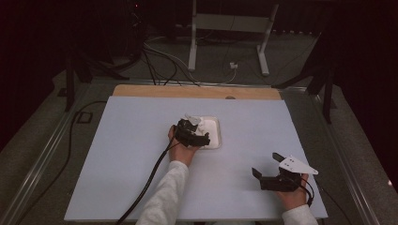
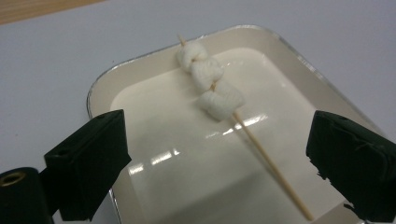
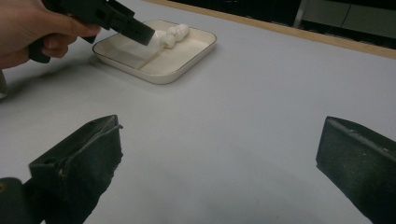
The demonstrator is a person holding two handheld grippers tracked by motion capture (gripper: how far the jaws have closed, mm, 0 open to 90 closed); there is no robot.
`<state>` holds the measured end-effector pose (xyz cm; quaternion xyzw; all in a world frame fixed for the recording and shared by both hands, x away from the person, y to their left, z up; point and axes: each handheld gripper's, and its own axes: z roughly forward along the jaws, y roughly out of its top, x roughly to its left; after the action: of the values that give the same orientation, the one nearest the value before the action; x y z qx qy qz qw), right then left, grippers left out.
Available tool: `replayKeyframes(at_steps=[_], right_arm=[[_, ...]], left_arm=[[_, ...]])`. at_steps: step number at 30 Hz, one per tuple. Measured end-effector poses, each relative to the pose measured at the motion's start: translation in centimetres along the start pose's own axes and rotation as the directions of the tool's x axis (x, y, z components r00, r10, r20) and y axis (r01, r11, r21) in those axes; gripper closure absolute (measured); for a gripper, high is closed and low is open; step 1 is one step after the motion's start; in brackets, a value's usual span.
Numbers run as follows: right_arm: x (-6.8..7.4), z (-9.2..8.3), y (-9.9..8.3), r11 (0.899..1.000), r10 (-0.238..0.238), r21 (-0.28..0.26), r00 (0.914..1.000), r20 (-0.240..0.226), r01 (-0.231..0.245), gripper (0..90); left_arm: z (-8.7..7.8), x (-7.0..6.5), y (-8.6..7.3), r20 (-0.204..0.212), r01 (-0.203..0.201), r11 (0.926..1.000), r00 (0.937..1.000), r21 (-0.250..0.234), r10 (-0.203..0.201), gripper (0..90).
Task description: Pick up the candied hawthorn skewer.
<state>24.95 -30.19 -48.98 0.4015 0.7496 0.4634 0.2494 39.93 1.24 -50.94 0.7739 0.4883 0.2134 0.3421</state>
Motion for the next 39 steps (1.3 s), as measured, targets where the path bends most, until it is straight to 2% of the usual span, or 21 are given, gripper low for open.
replayKeyframes(at_steps=[5,11,14,16,20,23,30,32,35,39], right_arm=[[0.0,0.1,0.0,1.0,-0.001,0.002,1.0,0.003,0.001,0.0],[0.0,0.0,0.0,1.0,-0.002,0.003,1.0,0.003,0.001,0.0],[0.0,0.0,0.0,1.0,0.0,0.003,1.0,0.004,0.0,0.0],[0.0,-0.1,0.0,1.0,0.0,0.001,1.0,0.006,0.0,0.0],[-0.1,-0.1,-0.1,1.0,0.0,-0.001,1.0,0.006,0.0,0.0],[-0.1,-0.1,-0.1,1.0,0.002,0.001,1.0,0.007,-0.002,0.0],[-0.1,-0.1,-0.1,1.0,0.002,0.003,1.0,0.006,-0.002,0.0],[-0.1,-0.2,-0.1,1.0,0.002,0.003,1.0,0.006,-0.002,0.0],[-0.1,-0.2,-0.1,1.0,0.002,0.003,1.0,0.006,-0.002,0.0],[-0.1,-0.2,-0.2,1.0,0.002,0.004,1.0,0.007,-0.002,0.0]], left_arm=[[0.6,-0.2,-0.3,-0.009,0.005,0.9997,0.9999,0.023,-0.005,13.3],[1.2,-0.3,-0.7,-0.031,-0.037,0.9971,0.9987,0.066,0.039,17.2],[1.2,-0.1,-0.8,-0.024,-0.032,0.9979,0.9991,0.055,0.034,22.9],[1.1,0.0,-0.8,-0.017,-0.026,0.9982,0.9995,0.054,0.027,30.0],[0.8,0.4,-0.7,0.019,-0.026,0.9979,0.9995,0.06,0.025,53.0],[0.6,0.9,-0.6,0.024,-0.022,0.9975,0.9995,0.067,0.02,66.8],[0.5,2.0,-0.5,0.03,-0.002,0.9964,0.9996,0.085,-0.001,88.4],[0.5,2.3,-0.5,0.027,-0.006,0.9959,0.9996,0.09,0.004,89.3],[0.5,2.8,-0.4,0.039,0.013,0.9951,0.9991,0.098,-0.017,90.0],[0.5,3.7,-0.4,0.083,0.057,0.9922,0.9944,0.111,-0.066,90.0]])
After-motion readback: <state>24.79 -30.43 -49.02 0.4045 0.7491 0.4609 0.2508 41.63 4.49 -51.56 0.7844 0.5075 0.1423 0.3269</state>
